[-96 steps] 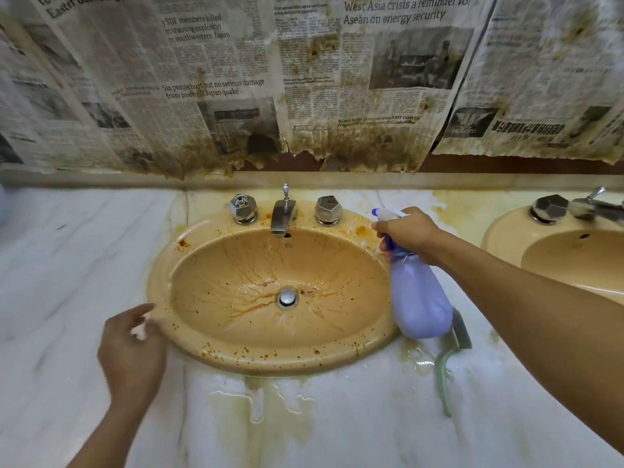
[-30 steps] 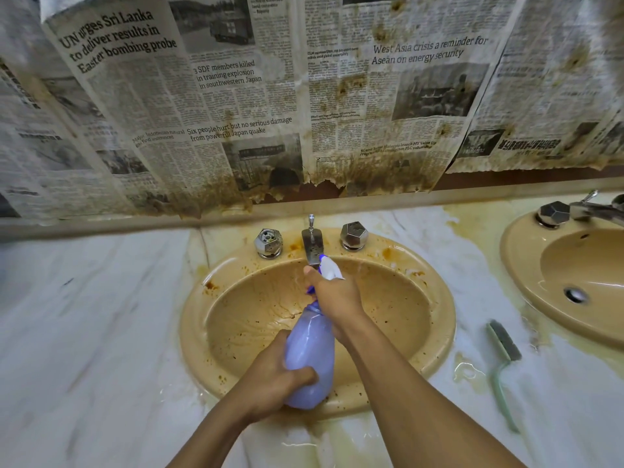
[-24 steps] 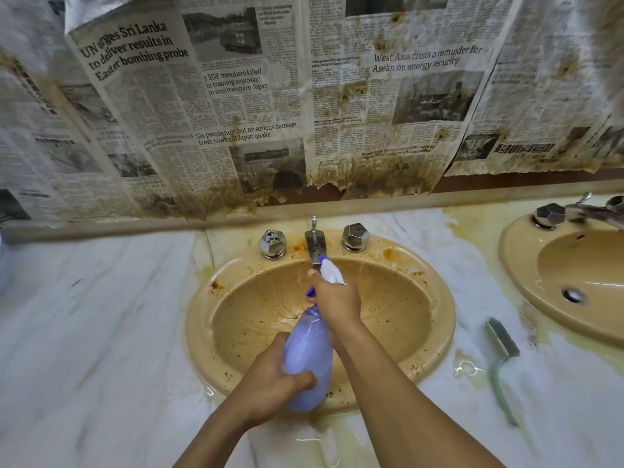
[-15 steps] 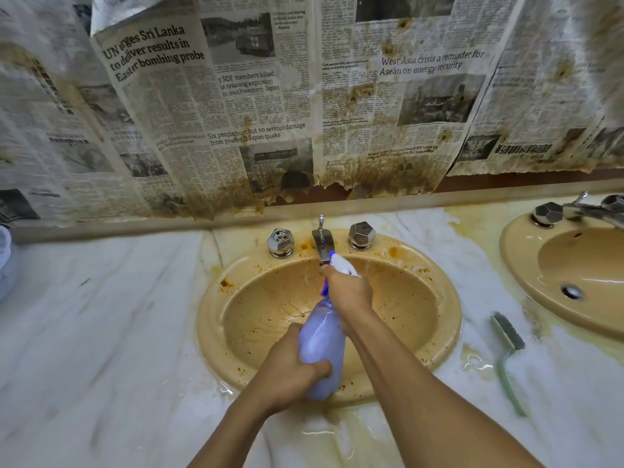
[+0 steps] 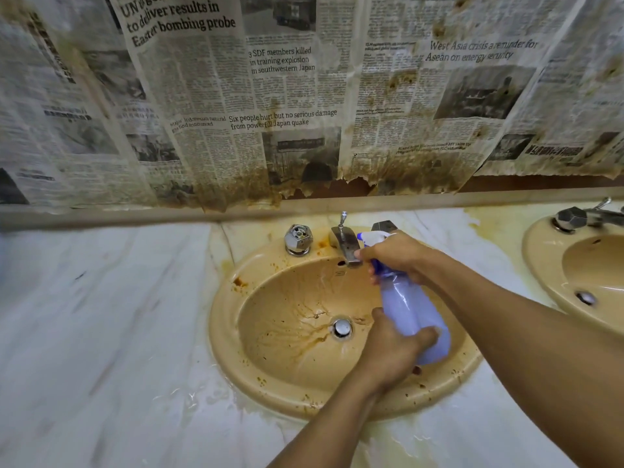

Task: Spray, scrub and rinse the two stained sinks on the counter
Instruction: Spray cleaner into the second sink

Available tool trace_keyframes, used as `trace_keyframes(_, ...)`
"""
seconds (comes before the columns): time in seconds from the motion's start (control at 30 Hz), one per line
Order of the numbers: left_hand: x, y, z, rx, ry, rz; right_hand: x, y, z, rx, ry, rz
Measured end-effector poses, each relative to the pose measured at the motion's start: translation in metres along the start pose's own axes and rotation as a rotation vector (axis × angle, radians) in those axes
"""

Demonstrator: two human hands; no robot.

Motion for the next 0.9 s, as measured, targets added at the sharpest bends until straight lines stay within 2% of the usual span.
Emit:
trace_keyframes(0.1, 0.006, -0.007, 0.001, -0.062, -0.029, 0.003, 0.001, 0.004, -0.006, -0.003, 0.033, -0.089)
trace_keyframes(0.2, 0.007, -0.013, 0.005, -0.161, -0.027, 0.046, 0.001, 0.011, -0.013, -0.067, 0.063, -0.100)
trace_keyframes(0.37, 0.005, -0.025, 0.019, -0.301, -0.003, 0.168, -0.004, 0.014, -0.022, -0.200, -0.008, -0.232)
trace_keyframes(0.5, 0.020, -0.051, 0.042, -0.523, -0.013, 0.032, -0.007, 0.023, -0.035, -0.445, -0.149, -0.262)
trace_keyframes(0.6, 0.033, -0.059, 0.058, -0.592, -0.036, -0.017, -0.008, 0.026, -0.048, -0.484, -0.189, -0.299)
trace_keyframes(0.7, 0.038, -0.052, 0.057, -0.567, -0.060, 0.063, -0.006, 0.026, -0.057, -0.488, -0.148, -0.279)
trace_keyframes(0.9, 0.031, -0.036, 0.044, -0.418, -0.073, 0.176, 0.002, 0.024, -0.048, -0.496, -0.075, -0.098)
Point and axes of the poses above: each hand's wrist, its own x-axis towards the middle knuckle, its own y-axis out of the back of the hand, z = x × y, the point moved 5 cm from there along x, towards the middle knuckle, and after that the axes turned 15 degrees about -z, right-handed, at the moved point
